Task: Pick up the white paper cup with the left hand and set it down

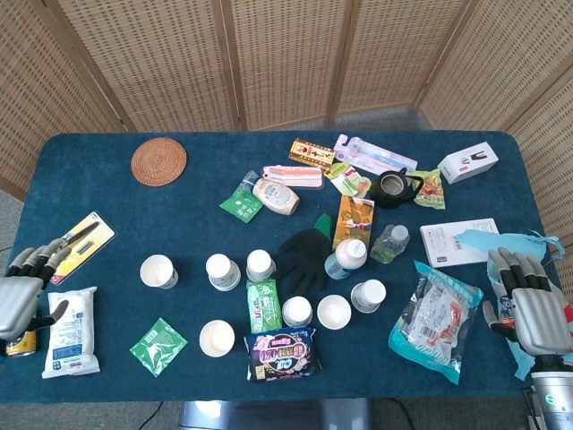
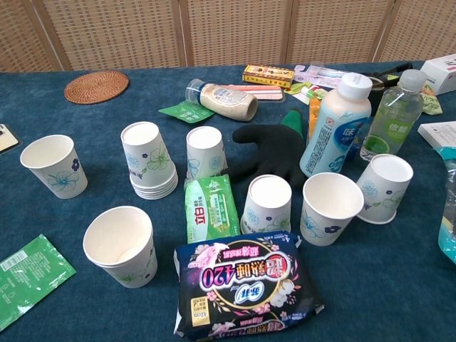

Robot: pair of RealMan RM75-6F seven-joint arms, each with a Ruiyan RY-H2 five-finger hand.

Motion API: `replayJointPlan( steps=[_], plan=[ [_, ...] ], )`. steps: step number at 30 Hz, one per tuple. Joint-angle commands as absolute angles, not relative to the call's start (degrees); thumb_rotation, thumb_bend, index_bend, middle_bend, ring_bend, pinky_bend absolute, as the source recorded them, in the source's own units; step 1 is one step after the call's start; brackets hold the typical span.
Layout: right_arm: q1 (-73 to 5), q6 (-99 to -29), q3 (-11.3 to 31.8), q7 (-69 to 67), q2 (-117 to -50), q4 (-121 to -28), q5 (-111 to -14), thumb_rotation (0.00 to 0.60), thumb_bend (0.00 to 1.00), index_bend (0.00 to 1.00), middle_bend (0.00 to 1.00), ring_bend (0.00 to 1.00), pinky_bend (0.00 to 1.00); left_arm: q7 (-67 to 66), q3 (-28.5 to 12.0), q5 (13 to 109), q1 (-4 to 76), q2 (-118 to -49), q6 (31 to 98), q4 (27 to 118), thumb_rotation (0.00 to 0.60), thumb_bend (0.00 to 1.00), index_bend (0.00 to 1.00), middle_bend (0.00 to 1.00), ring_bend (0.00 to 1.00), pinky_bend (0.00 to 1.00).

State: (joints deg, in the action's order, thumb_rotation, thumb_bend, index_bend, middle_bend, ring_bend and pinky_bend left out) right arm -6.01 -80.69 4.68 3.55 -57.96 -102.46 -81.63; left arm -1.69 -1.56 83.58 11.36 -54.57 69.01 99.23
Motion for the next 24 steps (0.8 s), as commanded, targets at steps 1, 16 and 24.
replayJointPlan(
  steps=[1, 16, 24],
  plan=[
    [-5.71, -81.06, 4.55, 3.31, -57.82, -102.32, -81.71, 0.600, 0.49, 0.00, 0.00, 0.00, 0.00, -4.49, -1.41, 83.03, 13.93, -56.10, 65.61, 99.54, 0.600, 0.41, 0.00, 0.00, 0.03, 0.00],
    [-4.40, -82.21, 4.01, 1.03, -57.37, -101.11, -81.84, 0.600, 0.49, 0.00, 0.00, 0.00, 0.00, -12.80, -3.21, 78.22, 22.38, -66.47, 56.57, 97.49, 0.600, 0.41, 0.00, 0.00, 0.03, 0.02],
    [-3.65, -83.11, 4.23, 0.40, -56.65, -101.05, -81.26, 0.600, 0.49, 0.00, 0.00, 0.00, 0.00, -12.85, -4.14, 75.23, 24.99, -70.68, 54.60, 94.50, 0.600, 0.41, 0.00, 0.02, 0.06, 0.07]
  ],
)
